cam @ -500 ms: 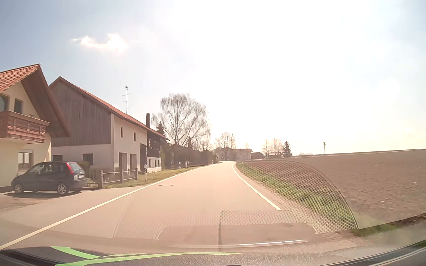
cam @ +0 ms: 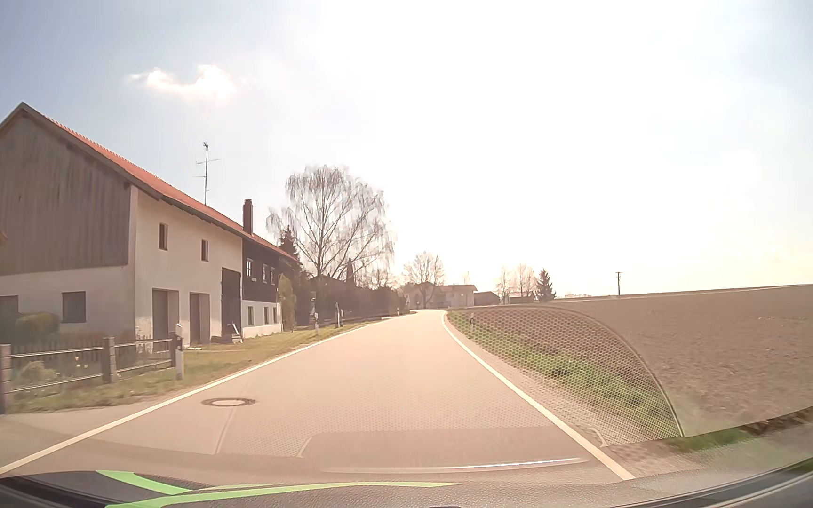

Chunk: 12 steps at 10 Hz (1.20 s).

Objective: Follow the waypoints while adhering to traffic rules and regulations

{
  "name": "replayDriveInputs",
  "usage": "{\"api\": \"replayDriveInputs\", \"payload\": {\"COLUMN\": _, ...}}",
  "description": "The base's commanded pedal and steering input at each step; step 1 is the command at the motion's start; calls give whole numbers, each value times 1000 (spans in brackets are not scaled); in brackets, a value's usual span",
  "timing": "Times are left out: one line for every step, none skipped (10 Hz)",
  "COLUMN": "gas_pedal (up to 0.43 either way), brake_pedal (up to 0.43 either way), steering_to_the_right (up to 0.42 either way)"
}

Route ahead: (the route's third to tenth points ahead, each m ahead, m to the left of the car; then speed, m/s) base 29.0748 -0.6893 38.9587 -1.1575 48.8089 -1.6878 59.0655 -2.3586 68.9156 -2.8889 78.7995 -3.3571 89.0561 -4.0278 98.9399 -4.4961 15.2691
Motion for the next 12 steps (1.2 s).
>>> {"api": "replayDriveInputs", "payload": {"gas_pedal": 110, "brake_pedal": 0, "steering_to_the_right": 7}}
{"api": "replayDriveInputs", "payload": {"gas_pedal": 110, "brake_pedal": 0, "steering_to_the_right": 7}}
{"api": "replayDriveInputs", "payload": {"gas_pedal": 110, "brake_pedal": 0, "steering_to_the_right": 7}}
{"api": "replayDriveInputs", "payload": {"gas_pedal": 110, "brake_pedal": 0, "steering_to_the_right": 7}}
{"api": "replayDriveInputs", "payload": {"gas_pedal": 110, "brake_pedal": 0, "steering_to_the_right": 7}}
{"api": "replayDriveInputs", "payload": {"gas_pedal": 110, "brake_pedal": 0, "steering_to_the_right": 7}}
{"api": "replayDriveInputs", "payload": {"gas_pedal": 110, "brake_pedal": 0, "steering_to_the_right": 7}}
{"api": "replayDriveInputs", "payload": {"gas_pedal": 110, "brake_pedal": 0, "steering_to_the_right": 7}}
{"api": "replayDriveInputs", "payload": {"gas_pedal": 110, "brake_pedal": 0, "steering_to_the_right": 6}}
{"api": "replayDriveInputs", "payload": {"gas_pedal": 110, "brake_pedal": 0, "steering_to_the_right": 6}}
{"api": "replayDriveInputs", "payload": {"gas_pedal": 110, "brake_pedal": 0, "steering_to_the_right": 6}}
{"api": "replayDriveInputs", "payload": {"gas_pedal": 110, "brake_pedal": 0, "steering_to_the_right": 6}}
